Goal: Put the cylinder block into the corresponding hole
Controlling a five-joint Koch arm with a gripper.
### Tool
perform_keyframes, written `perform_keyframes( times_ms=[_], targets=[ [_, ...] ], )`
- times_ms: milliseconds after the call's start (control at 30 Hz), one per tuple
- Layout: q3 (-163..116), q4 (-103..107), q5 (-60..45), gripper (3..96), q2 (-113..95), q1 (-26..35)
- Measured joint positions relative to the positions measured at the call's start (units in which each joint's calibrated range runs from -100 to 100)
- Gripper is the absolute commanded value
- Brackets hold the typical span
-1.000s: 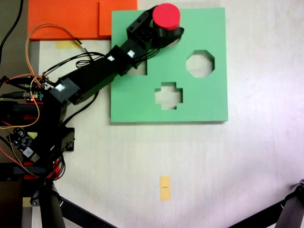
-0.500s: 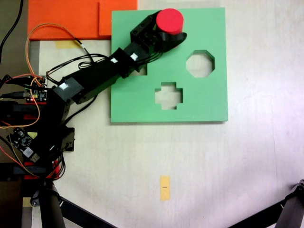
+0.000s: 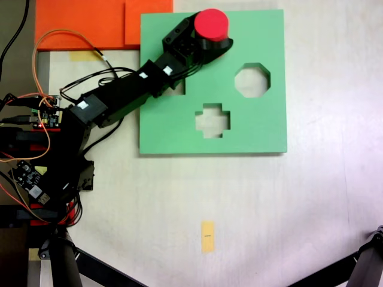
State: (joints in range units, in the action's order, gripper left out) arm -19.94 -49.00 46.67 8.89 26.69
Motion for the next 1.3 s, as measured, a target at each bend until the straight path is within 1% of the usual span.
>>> perform_keyframes(
  times_ms=[233, 300, 333, 400, 467, 500, 533, 700, 733, 867, 967, 1067, 1167, 1200, 1300],
  targets=[
    [-0.3, -0.7, 0.0, 39.5, 4.1, 0.3],
    [-0.4, -1.0, 0.0, 40.8, 5.6, 0.3],
    [-0.5, -1.5, 0.1, 44.0, 6.2, 0.3],
    [-0.7, -2.3, 0.0, 46.5, 6.6, 0.3],
    [-0.7, -3.4, 0.2, 53.8, 8.1, 0.2],
    [-0.7, -4.1, 0.2, 59.6, 8.5, 0.2],
    [-0.7, -4.6, 0.2, 67.9, 8.9, 0.2],
    [-0.9, -6.2, 0.2, 93.5, 10.0, 0.2],
    [-1.1, -6.4, 0.2, 95.8, 10.0, 0.2],
    [-6.3, -6.8, 0.2, 95.8, 6.2, 0.2],
    [-13.8, -5.3, 0.1, 95.8, -5.5, 0.0],
    [-17.3, -0.9, 0.0, 95.8, -23.7, -0.9],
    [-17.3, 11.6, -1.4, 95.5, -47.3, -2.6],
    [-17.0, 16.5, -2.0, 91.5, -54.7, -3.4],
    [-10.5, 34.9, -3.2, 61.6, -73.7, -6.9]
  ],
)
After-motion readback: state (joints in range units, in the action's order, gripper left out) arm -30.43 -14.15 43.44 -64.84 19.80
